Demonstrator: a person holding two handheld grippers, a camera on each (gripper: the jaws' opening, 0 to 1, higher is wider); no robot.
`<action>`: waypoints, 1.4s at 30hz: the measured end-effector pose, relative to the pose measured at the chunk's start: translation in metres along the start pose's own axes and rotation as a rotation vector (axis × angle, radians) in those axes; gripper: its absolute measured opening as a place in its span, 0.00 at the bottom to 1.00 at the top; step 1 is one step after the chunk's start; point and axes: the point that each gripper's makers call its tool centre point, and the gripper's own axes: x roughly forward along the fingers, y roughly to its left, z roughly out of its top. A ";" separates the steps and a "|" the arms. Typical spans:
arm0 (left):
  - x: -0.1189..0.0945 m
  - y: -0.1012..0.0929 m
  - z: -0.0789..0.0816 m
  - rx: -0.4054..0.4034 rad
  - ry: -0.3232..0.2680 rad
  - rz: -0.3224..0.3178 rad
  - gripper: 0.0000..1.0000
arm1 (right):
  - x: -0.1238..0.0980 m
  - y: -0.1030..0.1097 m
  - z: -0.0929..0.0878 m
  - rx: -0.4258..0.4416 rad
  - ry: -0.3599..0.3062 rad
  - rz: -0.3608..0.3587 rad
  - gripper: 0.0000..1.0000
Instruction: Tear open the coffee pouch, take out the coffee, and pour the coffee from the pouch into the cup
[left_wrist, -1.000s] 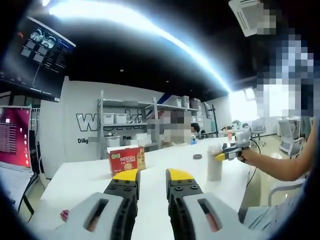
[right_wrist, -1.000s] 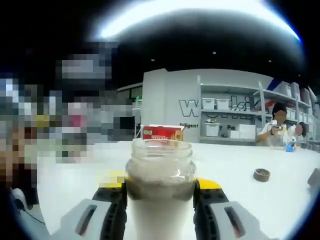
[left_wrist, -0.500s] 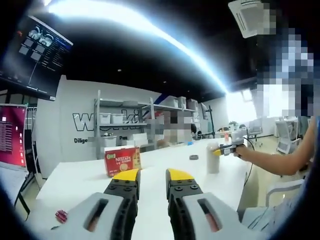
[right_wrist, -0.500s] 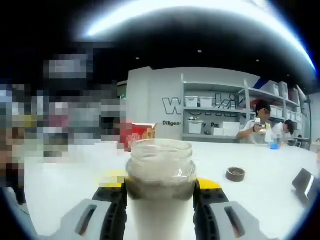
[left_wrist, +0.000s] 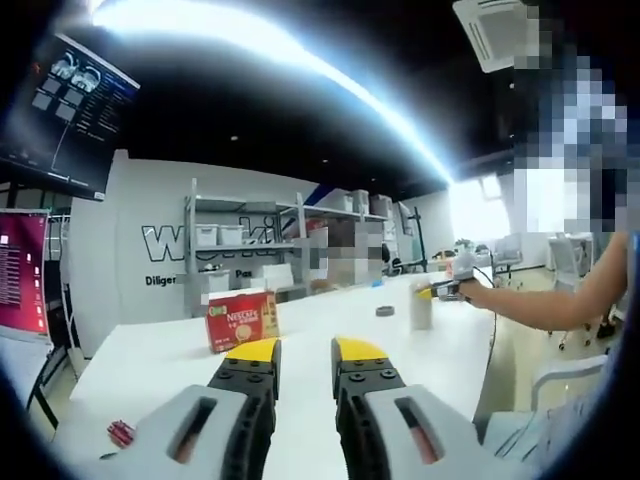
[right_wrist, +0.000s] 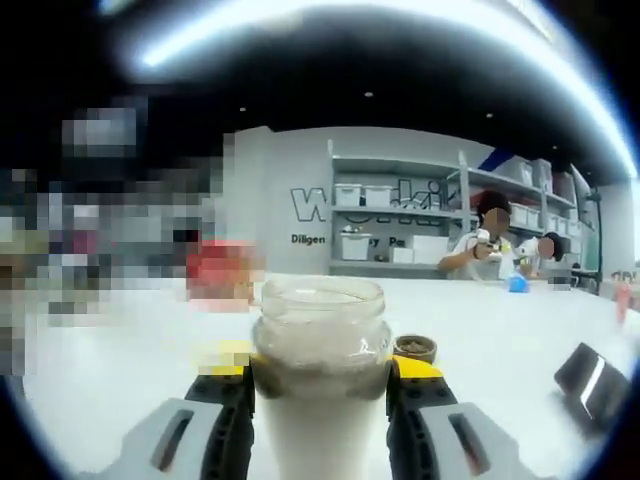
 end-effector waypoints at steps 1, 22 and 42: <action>0.000 0.000 0.000 0.000 0.000 0.000 0.23 | 0.003 -0.005 0.000 0.000 0.000 -0.008 0.51; 0.016 0.000 -0.018 0.002 0.040 0.000 0.23 | 0.060 -0.097 0.005 0.007 -0.017 -0.132 0.52; 0.018 0.016 -0.013 -0.018 -0.008 0.056 0.39 | 0.082 -0.136 0.006 0.009 -0.026 -0.163 0.52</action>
